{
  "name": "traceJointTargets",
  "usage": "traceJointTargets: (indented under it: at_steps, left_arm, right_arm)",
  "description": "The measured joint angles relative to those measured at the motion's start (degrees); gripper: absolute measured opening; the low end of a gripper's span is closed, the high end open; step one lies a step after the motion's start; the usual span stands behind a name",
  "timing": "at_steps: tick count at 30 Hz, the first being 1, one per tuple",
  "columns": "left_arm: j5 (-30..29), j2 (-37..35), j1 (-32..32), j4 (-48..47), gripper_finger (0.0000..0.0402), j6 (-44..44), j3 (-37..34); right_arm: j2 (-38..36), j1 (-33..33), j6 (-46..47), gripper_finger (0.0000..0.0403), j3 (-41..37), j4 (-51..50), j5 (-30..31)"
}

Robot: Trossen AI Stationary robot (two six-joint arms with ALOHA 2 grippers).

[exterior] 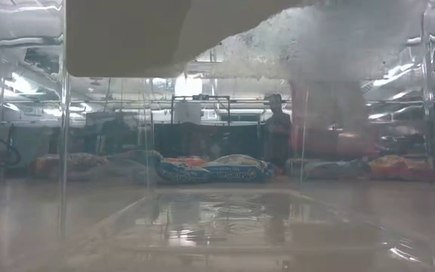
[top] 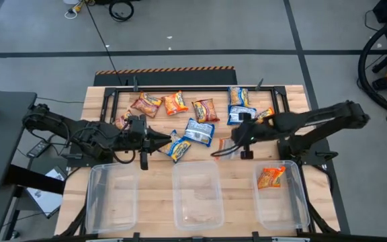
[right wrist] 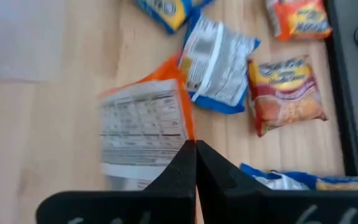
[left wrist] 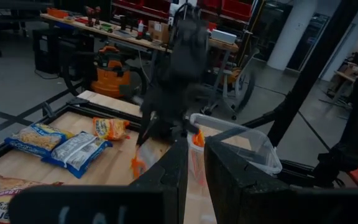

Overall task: Sort Maruchan noodles
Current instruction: Put the bottom center orange noodle pack into the right transparent bin

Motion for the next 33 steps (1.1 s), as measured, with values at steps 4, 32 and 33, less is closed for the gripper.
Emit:
traceJointTargets:
  at_steps: [4, 32, 33]
  left_arm:
    - [0.0, 0.0, 0.0, 0.5, 0.0057, 0.0, 0.0]
    - [-2.4, 0.6, 0.0, 4.6, 0.0057, 0.1, 0.0]
    - [-2.3, 0.6, 0.0, 4.8, 0.0057, 0.0, 0.0]
  right_arm:
    - [-2.5, 0.6, 4.5, 0.0003, 8.5, -7.8, -5.8]
    - [-16.0, 28.4, 51.5, 0.0003, 21.5, -35.2, -24.6]
    - [-16.0, 29.7, 52.7, 0.0003, 19.9, -33.9, -25.3]
